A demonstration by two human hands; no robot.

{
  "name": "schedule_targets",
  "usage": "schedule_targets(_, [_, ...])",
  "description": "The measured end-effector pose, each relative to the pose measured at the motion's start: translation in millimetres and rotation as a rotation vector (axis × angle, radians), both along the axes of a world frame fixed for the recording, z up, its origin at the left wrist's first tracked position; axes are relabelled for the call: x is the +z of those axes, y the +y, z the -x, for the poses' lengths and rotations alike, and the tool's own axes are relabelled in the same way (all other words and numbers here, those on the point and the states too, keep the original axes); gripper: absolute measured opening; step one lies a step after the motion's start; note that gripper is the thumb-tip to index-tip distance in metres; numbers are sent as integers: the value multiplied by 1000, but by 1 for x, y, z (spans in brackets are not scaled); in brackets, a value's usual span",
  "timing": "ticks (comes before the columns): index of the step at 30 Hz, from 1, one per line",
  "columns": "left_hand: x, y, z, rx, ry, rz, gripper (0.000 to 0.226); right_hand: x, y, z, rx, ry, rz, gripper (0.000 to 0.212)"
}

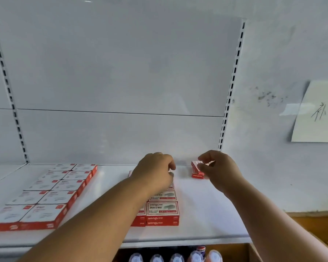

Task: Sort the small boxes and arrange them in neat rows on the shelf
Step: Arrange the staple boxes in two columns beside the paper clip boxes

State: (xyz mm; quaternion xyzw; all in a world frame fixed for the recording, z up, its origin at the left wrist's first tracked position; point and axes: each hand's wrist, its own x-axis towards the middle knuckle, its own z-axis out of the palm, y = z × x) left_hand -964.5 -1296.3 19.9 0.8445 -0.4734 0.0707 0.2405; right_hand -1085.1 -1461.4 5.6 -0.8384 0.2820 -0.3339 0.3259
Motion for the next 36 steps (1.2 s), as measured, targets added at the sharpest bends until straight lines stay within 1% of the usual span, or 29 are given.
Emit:
schedule_targets(4, [8,-38,10,13,-8,-46,27,3,-38,16,26,56,-17,19])
schedule_targets(8, [14,-81,13,44,22,-158,31,9,-79,24,92,243,85,34])
schedule_targets(9, [15,-91,14,43,36,-191,36,10,-89,24,121,268,87,39])
schedule_targets(14, [16,-140,20,63,82,-402,78,2,-125,14,278,375,47,64])
schedule_targets(17, [8,-157,19,83,82,-490,83,-7,-142,6,434,390,-92,79])
schedule_targets(19, [4,-161,17,101,80,-513,84,-14,-152,0,497,389,-127,81])
schedule_targets(21, [2,-163,16,133,78,-486,86,-19,-158,-5,525,369,-108,83])
schedule_targets(22, [2,-163,15,146,75,-464,82,-20,-160,-6,527,356,-90,85])
schedule_targets(24, [4,-159,15,162,79,-411,64,-18,-162,-8,513,332,-28,86])
schedule_targets(25, [6,-155,15,171,95,-373,58,-15,-161,-8,502,319,17,83])
schedule_targets(27, [14,-146,15,202,149,-284,62,-10,-159,-8,487,268,67,77])
schedule_targets(28, [19,-141,15,220,162,-233,67,-7,-157,-8,485,228,47,74])
schedule_targets(30, [28,-131,15,245,169,-125,75,-3,-151,-11,506,124,-76,70])
schedule_targets(32, [34,-122,16,249,200,-17,77,3,-141,-12,575,3,-297,69])
schedule_targets(34, [37,-113,17,255,279,84,77,10,-129,-13,669,-91,-495,69])
schedule_targets(36, [39,-104,19,283,369,166,80,15,-116,-15,748,-138,-612,66])
